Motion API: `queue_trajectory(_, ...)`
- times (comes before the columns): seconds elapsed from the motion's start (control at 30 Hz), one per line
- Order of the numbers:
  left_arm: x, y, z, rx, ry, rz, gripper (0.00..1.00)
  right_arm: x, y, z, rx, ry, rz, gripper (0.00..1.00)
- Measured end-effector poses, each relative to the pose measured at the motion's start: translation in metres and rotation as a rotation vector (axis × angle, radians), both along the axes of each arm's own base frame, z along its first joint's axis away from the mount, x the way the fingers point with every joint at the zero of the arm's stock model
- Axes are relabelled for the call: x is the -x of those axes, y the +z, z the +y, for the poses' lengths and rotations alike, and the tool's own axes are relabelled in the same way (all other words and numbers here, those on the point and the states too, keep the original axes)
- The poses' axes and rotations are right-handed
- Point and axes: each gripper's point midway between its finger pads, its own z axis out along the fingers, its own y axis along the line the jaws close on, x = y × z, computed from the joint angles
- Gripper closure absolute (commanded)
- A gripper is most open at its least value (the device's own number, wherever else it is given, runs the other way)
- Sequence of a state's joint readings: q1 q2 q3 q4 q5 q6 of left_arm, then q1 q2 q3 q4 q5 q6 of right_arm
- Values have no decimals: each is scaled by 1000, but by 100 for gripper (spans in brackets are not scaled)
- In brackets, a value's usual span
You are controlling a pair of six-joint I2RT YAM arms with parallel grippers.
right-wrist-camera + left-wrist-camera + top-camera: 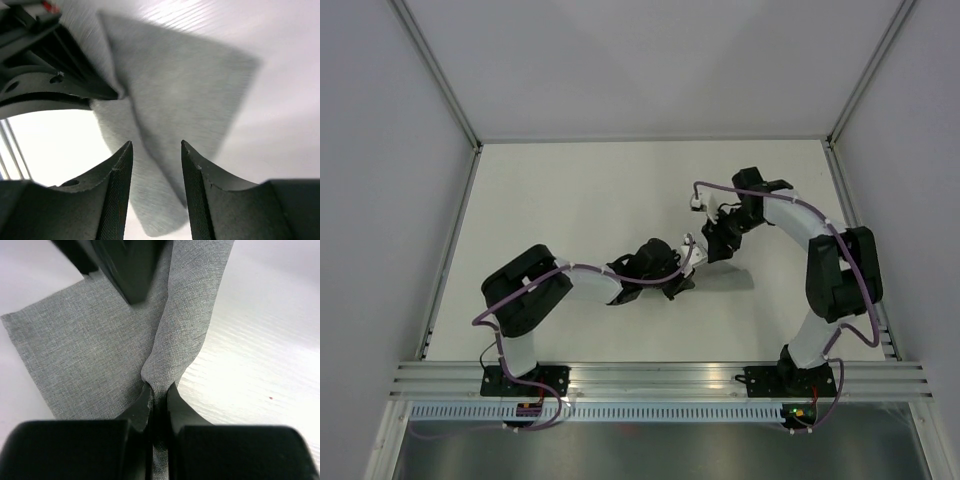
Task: Fold the napkin, place the utensils inside, and roll it up
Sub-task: Roll the napkin with the utensil
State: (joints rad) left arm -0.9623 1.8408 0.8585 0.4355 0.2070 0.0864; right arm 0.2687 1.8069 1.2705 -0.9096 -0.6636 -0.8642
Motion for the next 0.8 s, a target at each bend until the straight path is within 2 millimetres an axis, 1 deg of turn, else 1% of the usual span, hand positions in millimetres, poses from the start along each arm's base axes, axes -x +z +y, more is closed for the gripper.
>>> queue_trajectory(0.1, 8, 0, 0, 41, -28, 82, 98, -19, 25, -15, -62, -101, -102, 50)
queue_trajectory(0.17, 12, 0, 2, 65, -39, 143, 98, -26, 38, -27, -88, -149, -158, 50)
queue_trajectory(0.23, 14, -1, 4, 83, -48, 194, 98, -27, 44, -36, -103, -174, -209, 48)
queue_trajectory(0.27, 16, -2, 4, 93, -54, 222, 98, -23, 44, -38, -106, -175, -225, 47)
queue_trajectory(0.43, 19, -5, 3, 119, -82, 337, 98, 20, 36, -38, -111, -117, -290, 45)
queue_trajectory(0.57, 22, -7, 0, 118, -103, 404, 98, 46, 29, -31, -89, -32, -388, 44)
queue_trajectory(0.7, 23, -8, 0, 117, -113, 440, 98, 75, 7, -15, -60, 87, -447, 43)
queue_trajectory(0.8, 22, -9, 0, 119, -117, 456, 98, 88, -12, -11, -21, 144, -476, 43)
